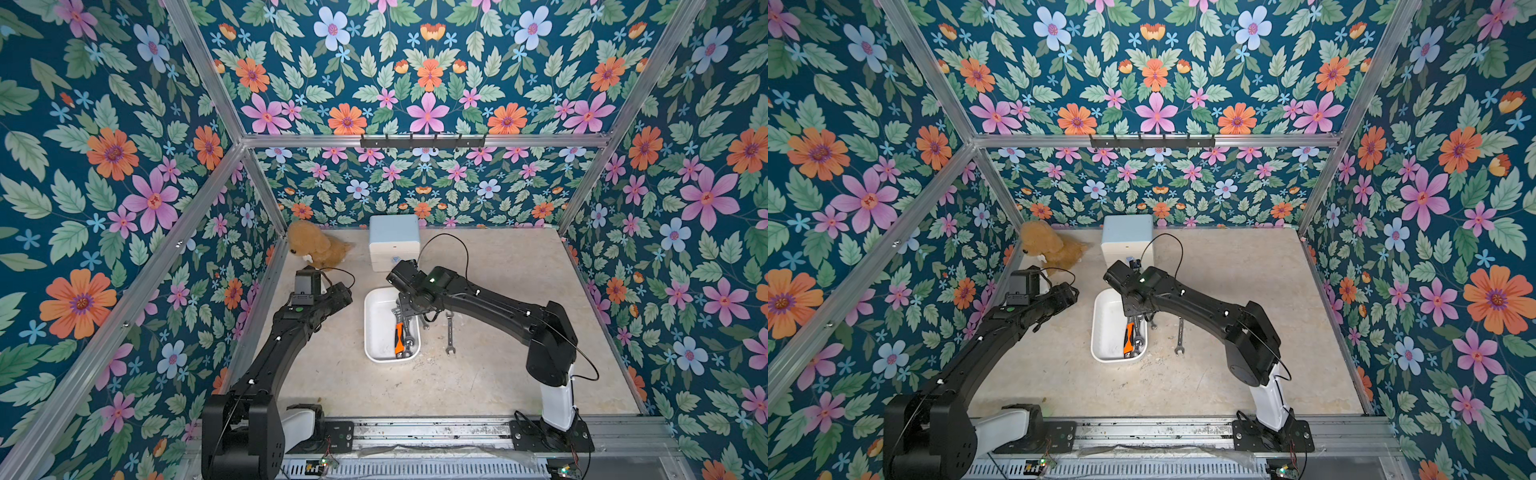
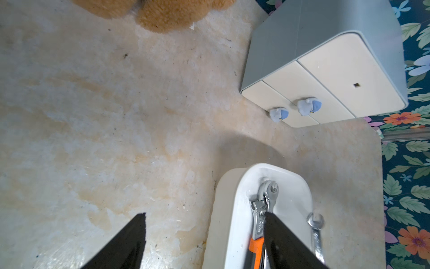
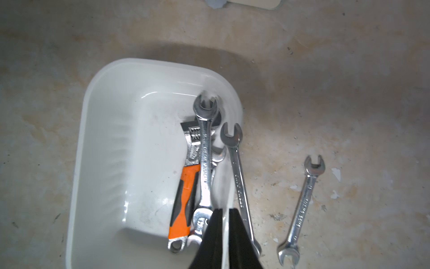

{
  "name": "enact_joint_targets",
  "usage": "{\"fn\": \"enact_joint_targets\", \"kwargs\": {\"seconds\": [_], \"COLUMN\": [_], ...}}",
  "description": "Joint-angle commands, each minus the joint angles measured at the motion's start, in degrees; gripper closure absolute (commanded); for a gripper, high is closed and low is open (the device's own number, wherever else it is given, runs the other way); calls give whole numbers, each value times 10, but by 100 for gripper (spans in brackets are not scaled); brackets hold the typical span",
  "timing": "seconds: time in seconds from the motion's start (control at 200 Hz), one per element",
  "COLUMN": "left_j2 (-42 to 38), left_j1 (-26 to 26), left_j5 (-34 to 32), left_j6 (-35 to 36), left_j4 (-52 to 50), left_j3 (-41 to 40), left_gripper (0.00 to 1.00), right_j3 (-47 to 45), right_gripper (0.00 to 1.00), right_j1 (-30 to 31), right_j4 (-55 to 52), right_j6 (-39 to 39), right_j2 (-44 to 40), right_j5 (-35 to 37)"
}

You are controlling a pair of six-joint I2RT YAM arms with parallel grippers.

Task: Take out the wrench from the storage box
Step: Place the wrench at the center of the board.

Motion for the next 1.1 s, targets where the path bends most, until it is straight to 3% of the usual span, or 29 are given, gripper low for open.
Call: {"fn": "enact_joint_targets", "kwargs": {"seconds": [0.0,0.185,0.29,0.505,0.635,1.095], "left_j2": [7,34,46,56,62,53], "left_j1": [-8,-28,-31,-31,-31,-31], "left_j5": [11,11,18,15,16,14], "left_j6": [-12,-18,-20,-11,-7,-4], "left_j4": [21,28,28,27,25,24], "left_j3": [7,16,21,24,23,16], "left_gripper": [18,18,18,18,18,18], "right_j3": [-61,-151,-183,-244,-238,-190], "right_gripper": [87,86,83,66,58,57], "right_j1": [-8,-18,-44,-119,-126,-135], "right_j4": [25,85,120,146,147,119], "right_j6": [32,45,21,-146,-250,-300], "right_j2": [-39,-63,-71,-82,-50,15], "right_j5": [26,-12,-76,-162,-201,-158]}}
